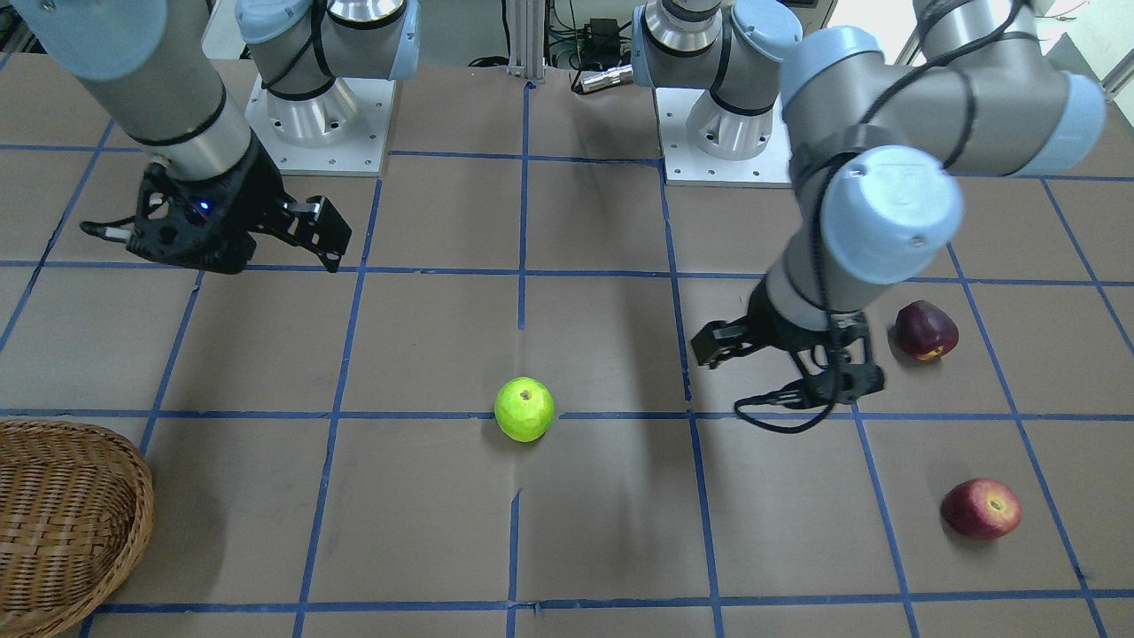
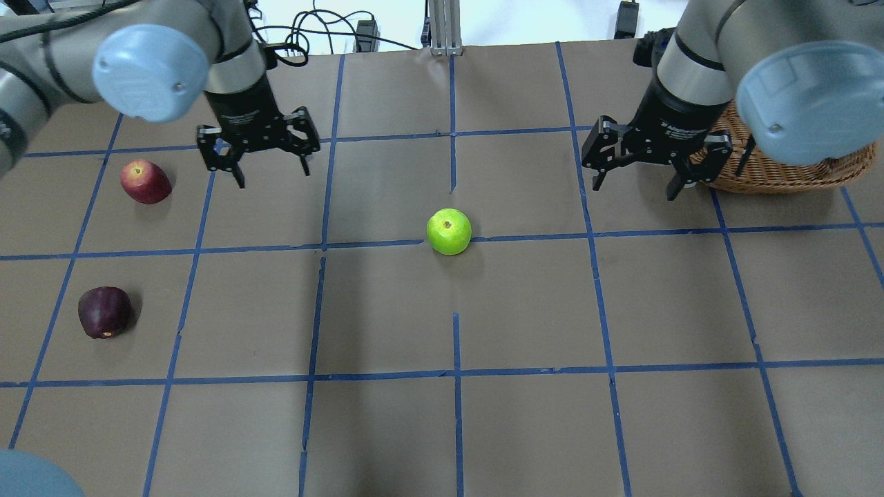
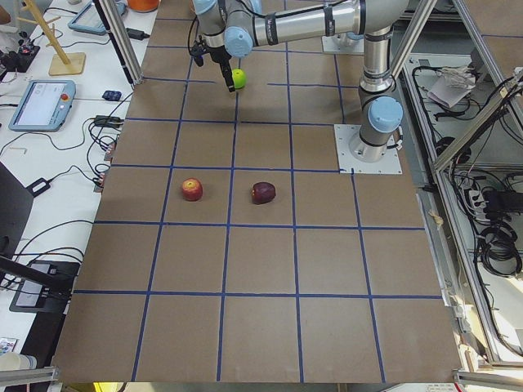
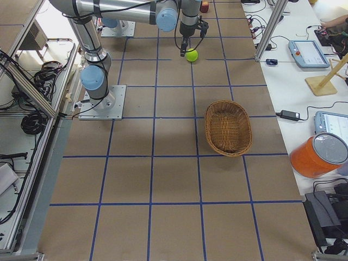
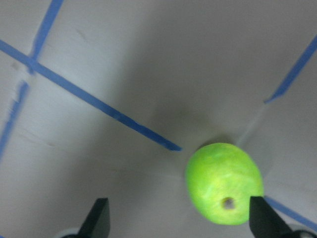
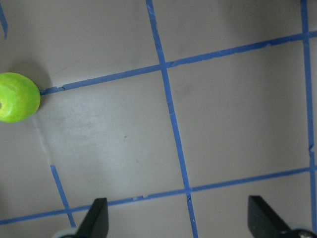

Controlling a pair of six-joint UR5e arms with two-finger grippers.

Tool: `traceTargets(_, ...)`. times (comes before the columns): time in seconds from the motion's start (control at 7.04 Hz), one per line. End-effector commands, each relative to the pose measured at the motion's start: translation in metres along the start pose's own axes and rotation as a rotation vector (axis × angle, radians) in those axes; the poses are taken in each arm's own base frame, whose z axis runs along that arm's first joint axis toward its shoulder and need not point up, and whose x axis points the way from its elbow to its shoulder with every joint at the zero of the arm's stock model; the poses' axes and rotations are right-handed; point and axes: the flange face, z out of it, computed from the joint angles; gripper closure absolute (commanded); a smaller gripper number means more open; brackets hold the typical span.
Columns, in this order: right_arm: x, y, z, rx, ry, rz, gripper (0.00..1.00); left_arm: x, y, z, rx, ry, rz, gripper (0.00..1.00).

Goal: Put all apples into basket
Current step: 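Grasp green apple with right gripper while left grasps purple apple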

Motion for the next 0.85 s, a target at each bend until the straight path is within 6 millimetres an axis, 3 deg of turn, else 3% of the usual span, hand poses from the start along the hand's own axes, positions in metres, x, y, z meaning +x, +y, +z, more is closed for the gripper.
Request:
traceTargets(0.0, -0.064, -0.006, 0.037, 0.034, -0.013, -0.015, 0.00, -0.128, 0.003, -0.001, -0.019, -0.042, 0.184, 0.00)
traceTargets(0.28, -0.117, -0.007, 0.078, 0.057, -0.020, 0.022, 0.00, -0.225, 0.015, 0.035, -0.029, -0.019, 0.239, 0.00)
traceTargets(0.43, -0.143, -0.003, 0.106, 0.054, -0.005, -0.016, 0.00, -0.277, 0.020, 0.075, 0.018, -0.019, 0.263, 0.00)
traceTargets(0.57, -0.160, -0.006, 0.134, 0.047, -0.001, -0.042, 0.00, -0.303, 0.034, 0.126, 0.056, -0.036, 0.275, 0.00)
traceTargets(0.71, -0.167, -0.011, 0.148, 0.051, -0.016, -0.051, 0.00, -0.307, 0.049, 0.166, 0.063, -0.038, 0.249, 0.00)
